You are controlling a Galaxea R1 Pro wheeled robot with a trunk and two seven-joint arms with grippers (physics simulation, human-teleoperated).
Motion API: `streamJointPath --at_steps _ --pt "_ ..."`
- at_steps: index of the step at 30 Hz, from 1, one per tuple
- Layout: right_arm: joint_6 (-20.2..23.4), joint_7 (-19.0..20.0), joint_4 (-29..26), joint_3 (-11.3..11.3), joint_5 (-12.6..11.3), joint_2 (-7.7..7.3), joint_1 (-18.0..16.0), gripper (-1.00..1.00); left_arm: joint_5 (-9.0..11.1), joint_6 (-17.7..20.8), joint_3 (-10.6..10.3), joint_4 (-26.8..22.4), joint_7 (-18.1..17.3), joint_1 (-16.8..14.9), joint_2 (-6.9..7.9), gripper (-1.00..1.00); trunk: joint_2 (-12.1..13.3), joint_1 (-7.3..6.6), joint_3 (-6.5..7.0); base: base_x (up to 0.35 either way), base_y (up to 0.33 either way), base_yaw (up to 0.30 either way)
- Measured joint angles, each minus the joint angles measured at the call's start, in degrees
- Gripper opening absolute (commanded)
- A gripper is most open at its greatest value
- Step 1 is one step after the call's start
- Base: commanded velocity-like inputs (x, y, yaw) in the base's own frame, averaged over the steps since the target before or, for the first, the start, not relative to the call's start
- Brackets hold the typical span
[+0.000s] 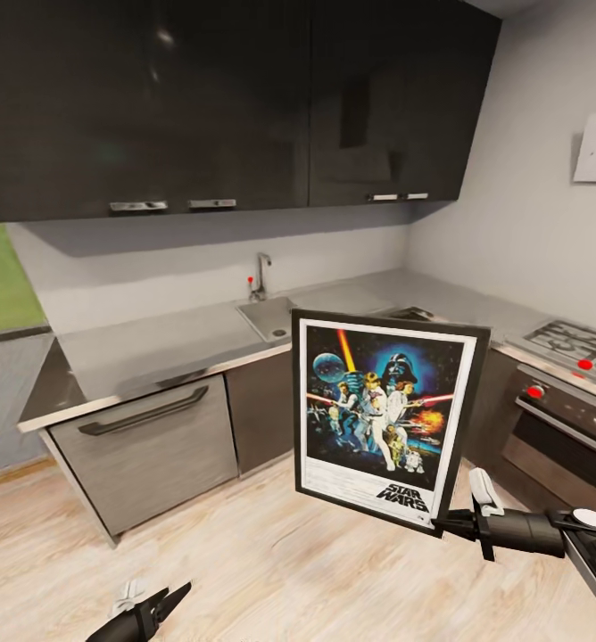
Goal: Pick up the poster from the kitchen countertop and hang it on one of the wall nails in the kitchen.
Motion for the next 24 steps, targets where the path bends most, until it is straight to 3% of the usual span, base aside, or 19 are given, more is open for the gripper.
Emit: streamJointPath --at_steps 12,24 --pt "0.0 0.0 0.0 0.1 0.0 -0.01 0.0 -1.00 0.0 0.0 0.0 0.0 0.0 0.0 -0.01 1.00 0.0 0.02 -0.12 -0.184 0.180 0.097" --pt "-0.2 -0.1 0.1 0.2 0.1 0.15 0.0 -1.00 0.0 0.0 0.0 0.0 0.0 0.0 0.00 1.00 0.0 0.01 -0.13 -0.101 0.092 0.260"
